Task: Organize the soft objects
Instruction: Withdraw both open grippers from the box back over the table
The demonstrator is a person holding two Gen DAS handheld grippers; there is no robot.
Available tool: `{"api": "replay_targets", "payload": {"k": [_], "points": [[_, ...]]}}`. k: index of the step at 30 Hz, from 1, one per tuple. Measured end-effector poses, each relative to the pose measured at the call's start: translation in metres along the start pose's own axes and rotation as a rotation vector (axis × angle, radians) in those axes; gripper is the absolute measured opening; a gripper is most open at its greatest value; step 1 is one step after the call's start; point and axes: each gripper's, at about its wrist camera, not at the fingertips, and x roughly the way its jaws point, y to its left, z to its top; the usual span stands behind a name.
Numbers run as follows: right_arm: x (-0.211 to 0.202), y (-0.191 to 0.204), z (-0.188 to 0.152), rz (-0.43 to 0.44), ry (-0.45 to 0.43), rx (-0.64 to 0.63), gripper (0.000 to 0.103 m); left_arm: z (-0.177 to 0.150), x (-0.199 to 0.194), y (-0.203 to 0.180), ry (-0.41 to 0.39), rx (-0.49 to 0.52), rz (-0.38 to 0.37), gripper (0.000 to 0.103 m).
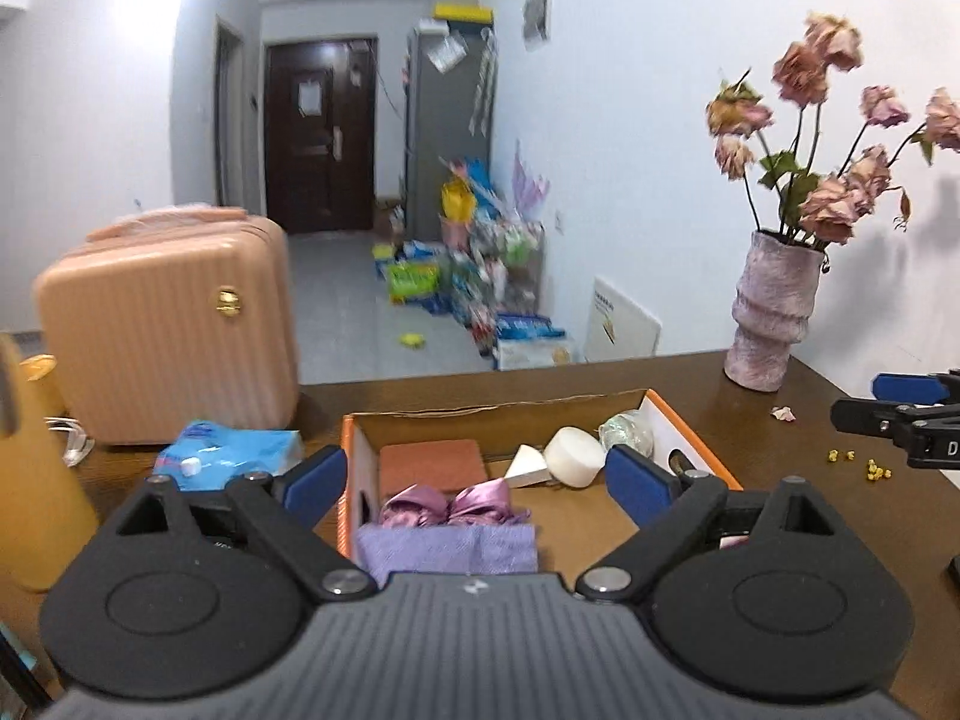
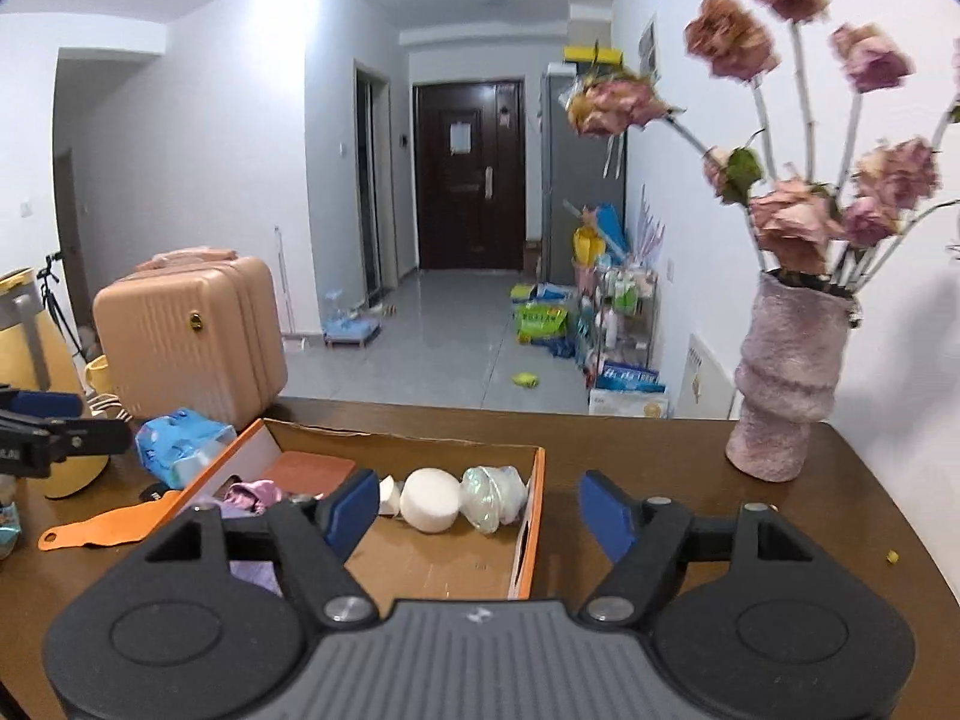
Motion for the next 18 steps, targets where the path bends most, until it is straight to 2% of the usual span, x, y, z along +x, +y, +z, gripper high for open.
{"api": "replay_targets", "payload": {"k": [3, 6, 10, 12, 15, 18], "points": [[-0.034, 0.005, -0.028, 0.015, -0.054, 0.024, 0.073, -0.034, -0.039, -0.003, -0.067, 0.007, 0.004, 0.095], [-0.061, 0.014, -0.069, 0.021, -0.082, 0.039, 0.075, -0.08, -0.071, -0.01, -0.11, 0.02, 0.006, 0.096], [-0.098, 0.025, -0.132, 0.033, -0.075, 0.065, 0.076, -0.147, -0.11, -0.022, -0.093, 0.022, -0.002, 0.097], [-0.117, 0.028, -0.161, 0.056, -0.064, 0.094, 0.08, -0.17, -0.123, -0.025, -0.073, 0.024, -0.026, 0.098], [-0.13, 0.026, -0.191, 0.07, -0.034, 0.125, 0.083, -0.187, -0.132, -0.024, -0.032, -0.001, -0.039, 0.098], [-0.129, 0.023, -0.2, 0.034, -0.014, 0.129, 0.083, -0.187, -0.126, -0.024, -0.023, -0.005, -0.028, 0.098]]}}
